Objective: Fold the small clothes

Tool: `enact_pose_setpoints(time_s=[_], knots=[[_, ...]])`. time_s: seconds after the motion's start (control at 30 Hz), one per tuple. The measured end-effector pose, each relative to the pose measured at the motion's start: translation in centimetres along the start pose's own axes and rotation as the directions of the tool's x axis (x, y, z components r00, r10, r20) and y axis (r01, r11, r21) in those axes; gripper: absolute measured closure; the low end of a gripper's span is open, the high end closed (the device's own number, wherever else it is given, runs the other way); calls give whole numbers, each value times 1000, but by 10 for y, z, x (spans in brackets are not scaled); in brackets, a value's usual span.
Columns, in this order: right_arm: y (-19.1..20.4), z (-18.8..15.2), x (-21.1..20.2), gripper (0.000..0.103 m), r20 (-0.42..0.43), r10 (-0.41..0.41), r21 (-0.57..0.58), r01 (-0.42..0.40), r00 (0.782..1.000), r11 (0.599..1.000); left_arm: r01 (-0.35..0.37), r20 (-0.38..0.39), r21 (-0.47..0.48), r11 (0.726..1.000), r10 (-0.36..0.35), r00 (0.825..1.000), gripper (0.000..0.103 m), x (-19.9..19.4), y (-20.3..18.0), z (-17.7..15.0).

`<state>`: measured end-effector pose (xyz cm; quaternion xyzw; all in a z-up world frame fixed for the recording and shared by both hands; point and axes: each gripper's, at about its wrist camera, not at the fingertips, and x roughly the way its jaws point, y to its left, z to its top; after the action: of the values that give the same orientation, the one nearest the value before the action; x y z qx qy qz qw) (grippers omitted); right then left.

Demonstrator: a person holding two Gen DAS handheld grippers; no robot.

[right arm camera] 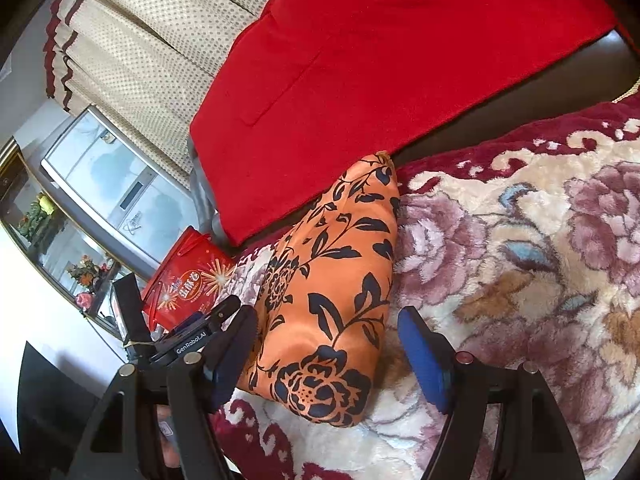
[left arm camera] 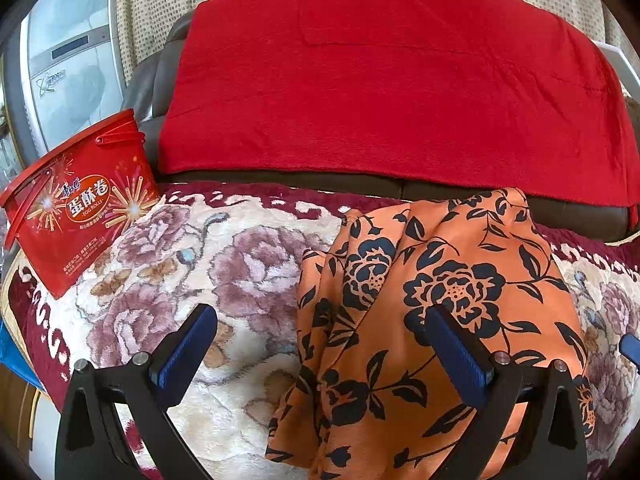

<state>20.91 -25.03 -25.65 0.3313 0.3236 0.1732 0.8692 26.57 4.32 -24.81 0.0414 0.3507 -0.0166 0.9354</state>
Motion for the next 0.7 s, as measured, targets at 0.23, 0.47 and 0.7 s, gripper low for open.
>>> enact_pose_setpoints(time_s=[0.23,0.47,0.7], knots=[[7,-2,2,27,-4,7,-23,-7,1000,1000,-1,1,7,1000,1,1000,0,0,-2,0],[6,-3,3,27,-4,12,-23,-13,1000,1000,0,0,5,1000,0,1000,0,0,-1,-1],[6,1,11,27,-21,23,-23,-24,1000,999,-1,-6,5,1000,1,1000,0,2,1,-1]])
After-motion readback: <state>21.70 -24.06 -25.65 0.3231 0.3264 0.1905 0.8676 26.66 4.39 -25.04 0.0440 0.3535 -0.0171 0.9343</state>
